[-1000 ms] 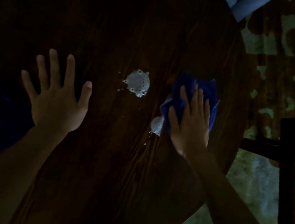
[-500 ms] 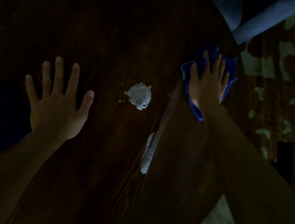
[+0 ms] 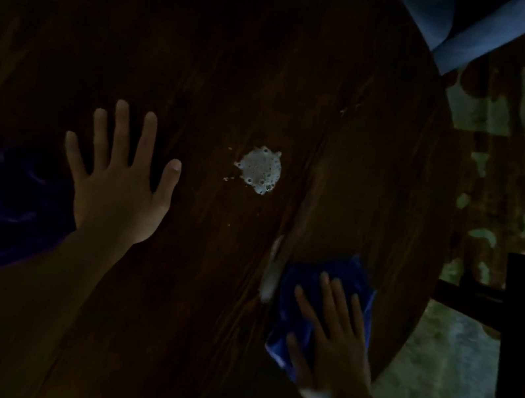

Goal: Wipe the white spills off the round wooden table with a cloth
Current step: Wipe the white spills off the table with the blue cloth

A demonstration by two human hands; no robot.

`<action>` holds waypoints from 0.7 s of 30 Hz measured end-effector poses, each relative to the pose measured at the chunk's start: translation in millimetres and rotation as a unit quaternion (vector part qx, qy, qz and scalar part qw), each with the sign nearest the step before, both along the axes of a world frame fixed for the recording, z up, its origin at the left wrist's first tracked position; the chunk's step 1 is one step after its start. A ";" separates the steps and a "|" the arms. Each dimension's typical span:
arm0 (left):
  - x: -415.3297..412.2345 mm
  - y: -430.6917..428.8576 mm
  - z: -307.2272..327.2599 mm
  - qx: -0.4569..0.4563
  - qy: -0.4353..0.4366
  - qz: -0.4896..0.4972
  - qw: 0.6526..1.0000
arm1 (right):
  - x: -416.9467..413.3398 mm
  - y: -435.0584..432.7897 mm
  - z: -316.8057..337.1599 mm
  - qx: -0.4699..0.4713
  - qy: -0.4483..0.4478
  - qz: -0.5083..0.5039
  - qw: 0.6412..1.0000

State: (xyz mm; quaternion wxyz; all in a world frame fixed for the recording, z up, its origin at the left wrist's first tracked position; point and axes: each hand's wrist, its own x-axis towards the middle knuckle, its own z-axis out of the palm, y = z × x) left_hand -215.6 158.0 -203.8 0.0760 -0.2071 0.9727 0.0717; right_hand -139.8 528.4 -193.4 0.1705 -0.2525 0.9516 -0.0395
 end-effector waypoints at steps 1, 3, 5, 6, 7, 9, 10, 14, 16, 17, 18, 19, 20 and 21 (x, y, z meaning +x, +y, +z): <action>-0.9 0.9 0.0 -0.001 -0.001 -0.001 1.000 | -27.0 2.3 -0.5 -0.001 0.010 -0.006 1.000; -1.6 3.2 -0.6 0.000 -0.002 -0.001 1.000 | -100.7 5.0 -2.5 -0.013 0.037 -0.075 0.996; -0.9 2.7 -1.1 -0.001 0.000 0.002 1.000 | -184.9 2.8 -4.0 -0.023 0.049 -0.133 0.990; -0.3 1.9 -1.5 -0.004 0.001 0.003 1.000 | -224.9 -1.4 -3.7 -0.027 0.052 -0.143 0.988; -0.1 0.7 -2.0 -0.007 0.003 0.004 1.000 | -259.6 -6.8 -4.1 -0.027 0.053 -0.142 0.988; -0.2 -1.1 -2.6 -0.010 0.002 0.006 1.000 | -303.6 -19.7 -5.9 -0.023 0.062 -0.123 0.990; -1.0 -1.1 -2.9 -0.011 0.002 0.005 1.000 | -310.1 -25.0 -6.1 -0.017 0.068 -0.108 0.992; -0.3 -0.1 -1.1 -0.013 -0.010 0.009 1.000 | -225.6 -18.8 -5.9 -0.030 0.063 0.075 0.995; -0.1 1.0 1.1 -0.010 -0.013 0.010 1.000 | -137.4 1.3 -7.7 -0.028 0.024 0.217 0.975; -0.8 0.9 1.4 -0.007 -0.014 0.009 1.000 | -98.7 11.8 -8.5 -0.021 0.014 0.300 0.954; -1.2 1.0 1.9 -0.006 -0.014 0.010 1.000 | -75.0 23.0 -9.1 -0.017 0.007 0.382 0.924; -1.2 1.2 2.5 -0.006 -0.014 0.011 1.000 | -70.7 33.0 -9.8 -0.023 0.000 0.448 0.894; -1.3 1.8 2.4 -0.007 -0.013 0.012 1.000 | -82.8 39.3 -9.2 -0.040 -0.012 0.476 0.878; -1.4 2.6 2.1 -0.008 -0.011 0.012 1.000 | -102.2 41.9 -9.0 -0.060 -0.011 0.456 0.888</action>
